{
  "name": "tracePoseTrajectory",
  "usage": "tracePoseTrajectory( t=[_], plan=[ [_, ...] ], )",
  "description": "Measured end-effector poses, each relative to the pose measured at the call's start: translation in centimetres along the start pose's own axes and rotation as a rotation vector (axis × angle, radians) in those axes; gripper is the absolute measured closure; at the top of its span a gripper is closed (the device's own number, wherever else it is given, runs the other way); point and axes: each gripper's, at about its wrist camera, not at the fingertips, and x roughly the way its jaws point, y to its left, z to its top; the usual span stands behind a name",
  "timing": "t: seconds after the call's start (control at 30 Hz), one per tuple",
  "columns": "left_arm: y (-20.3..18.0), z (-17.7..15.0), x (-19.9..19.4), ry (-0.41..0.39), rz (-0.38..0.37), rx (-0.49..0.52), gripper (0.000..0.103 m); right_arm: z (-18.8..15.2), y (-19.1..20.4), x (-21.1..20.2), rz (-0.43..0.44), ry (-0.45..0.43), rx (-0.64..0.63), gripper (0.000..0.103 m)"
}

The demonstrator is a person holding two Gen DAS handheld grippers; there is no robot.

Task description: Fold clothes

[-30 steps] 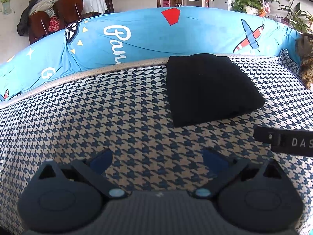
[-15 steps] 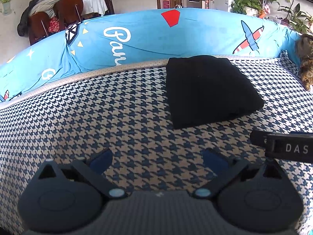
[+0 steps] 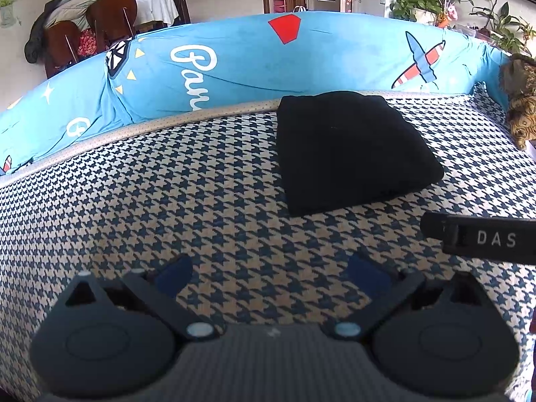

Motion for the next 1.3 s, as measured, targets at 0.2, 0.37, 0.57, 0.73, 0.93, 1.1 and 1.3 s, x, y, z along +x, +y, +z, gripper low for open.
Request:
tracePoseTrajectory(
  t=[0.2, 0.37, 0.57, 0.73, 0.93, 1.1, 1.3],
  plan=[
    [-0.02, 0.0, -0.04, -0.005, 0.008, 0.007, 0.0, -0.01, 0.07, 0.01, -0.002, 0.0, -0.003, 0.012],
    [-0.02, -0.13, 0.03, 0.001, 0.003, 0.003, 0.0, -0.02, 0.12, 0.03, -0.004, 0.001, -0.005, 0.012],
    [0.13, -0.26, 0.04, 0.014, 0.001, -0.015, 0.0, -0.04, 0.1, -0.02, -0.005, 0.0, -0.005, 0.012],
    [0.09, -0.36, 0.06, 0.016, 0.019, -0.009, 0.0, 0.04, 0.15, -0.06, -0.006, 0.0, -0.01, 0.012],
    [0.07, -0.47, 0.06, 0.018, 0.04, -0.003, 0.0, -0.05, 0.17, -0.09, -0.009, -0.002, -0.013, 0.012],
    [0.1, -0.51, 0.02, 0.018, 0.033, -0.011, 0.0, -0.13, 0.23, -0.1, -0.012, -0.003, -0.016, 0.013],
    [0.15, -0.56, 0.0, 0.017, 0.027, -0.013, 0.0, -0.22, 0.34, -0.06, -0.022, -0.003, -0.026, 0.012]
  ],
)
